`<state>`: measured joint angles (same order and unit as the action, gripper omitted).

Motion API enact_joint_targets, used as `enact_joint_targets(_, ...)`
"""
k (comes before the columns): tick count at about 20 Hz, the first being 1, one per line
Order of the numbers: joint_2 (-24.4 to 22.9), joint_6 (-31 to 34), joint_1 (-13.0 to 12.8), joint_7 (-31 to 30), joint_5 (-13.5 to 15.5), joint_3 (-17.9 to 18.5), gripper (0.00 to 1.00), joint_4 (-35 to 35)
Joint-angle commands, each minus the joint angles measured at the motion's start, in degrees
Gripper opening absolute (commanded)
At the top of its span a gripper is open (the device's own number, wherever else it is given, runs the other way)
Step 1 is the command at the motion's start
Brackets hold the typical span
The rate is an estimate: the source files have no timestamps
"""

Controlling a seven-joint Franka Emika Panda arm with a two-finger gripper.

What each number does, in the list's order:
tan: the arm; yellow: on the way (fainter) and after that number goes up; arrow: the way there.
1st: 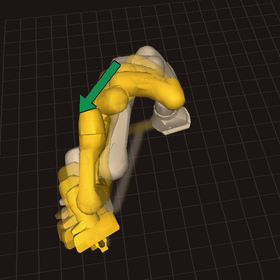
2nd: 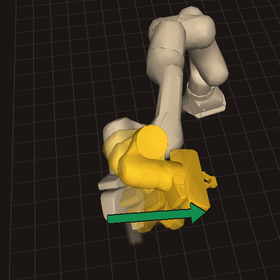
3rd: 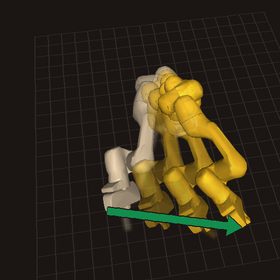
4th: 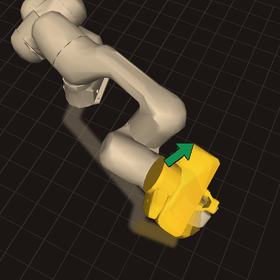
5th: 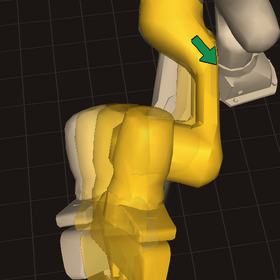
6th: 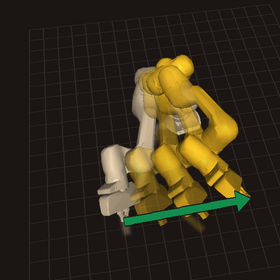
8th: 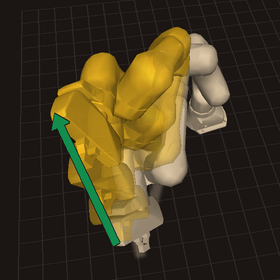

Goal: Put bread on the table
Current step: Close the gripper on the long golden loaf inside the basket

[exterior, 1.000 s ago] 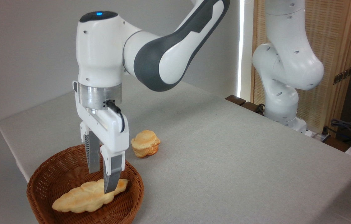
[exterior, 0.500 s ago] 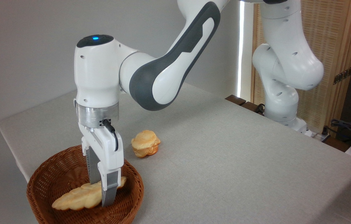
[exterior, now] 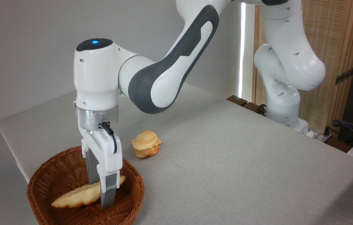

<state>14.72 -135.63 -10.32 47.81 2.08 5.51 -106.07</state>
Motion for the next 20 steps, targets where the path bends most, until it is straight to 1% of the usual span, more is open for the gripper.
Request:
enact_joint_targets(1,0.22,-0.95,-0.14,0.79,-0.59,0.11,0.42,0.17)
enact_joint_targets(11,-0.30,-0.86,-0.14,1.67,-0.59,0.11,0.42,0.25)
enact_joint_targets(15,-3.46,-0.08,-0.14,1.41,0.02,0.11,0.42,0.25)
enact_joint_targets(20,-7.68,5.36,-0.05,1.41,0.38,0.20,0.43,0.25)
